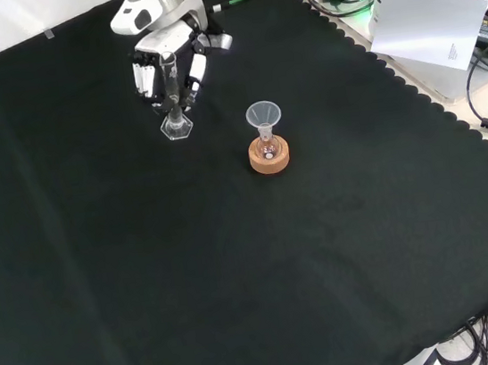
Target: Pick up the graduated cylinder.
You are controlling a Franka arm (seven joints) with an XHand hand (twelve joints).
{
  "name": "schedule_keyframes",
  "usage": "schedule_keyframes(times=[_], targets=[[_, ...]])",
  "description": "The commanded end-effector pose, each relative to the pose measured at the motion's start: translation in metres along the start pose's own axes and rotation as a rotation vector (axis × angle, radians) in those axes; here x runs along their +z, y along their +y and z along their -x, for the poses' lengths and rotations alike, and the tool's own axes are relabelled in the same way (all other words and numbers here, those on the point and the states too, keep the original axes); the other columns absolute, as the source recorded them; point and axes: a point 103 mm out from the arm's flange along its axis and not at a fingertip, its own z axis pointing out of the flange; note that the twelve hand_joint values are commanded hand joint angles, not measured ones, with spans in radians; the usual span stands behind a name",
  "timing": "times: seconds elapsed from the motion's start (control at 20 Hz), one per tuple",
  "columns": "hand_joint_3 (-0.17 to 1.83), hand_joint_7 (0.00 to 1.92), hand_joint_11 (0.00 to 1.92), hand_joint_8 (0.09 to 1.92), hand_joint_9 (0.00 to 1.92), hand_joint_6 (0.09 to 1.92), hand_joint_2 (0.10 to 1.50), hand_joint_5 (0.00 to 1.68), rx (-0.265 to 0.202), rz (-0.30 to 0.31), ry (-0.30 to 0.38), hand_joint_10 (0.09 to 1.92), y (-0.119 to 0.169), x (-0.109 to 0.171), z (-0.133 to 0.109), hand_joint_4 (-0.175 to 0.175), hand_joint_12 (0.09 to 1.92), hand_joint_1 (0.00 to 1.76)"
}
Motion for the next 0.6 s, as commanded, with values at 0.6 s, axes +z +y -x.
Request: schedule_keyframes(times=[0.6], targets=[[0.0,0.98,1.06,1.03,1.42,1.04,1.12,0.95,0.11,-0.18,-0.206,0.09,-0.059,-0.025,-0.002,-0.175,0.88,1.26]])
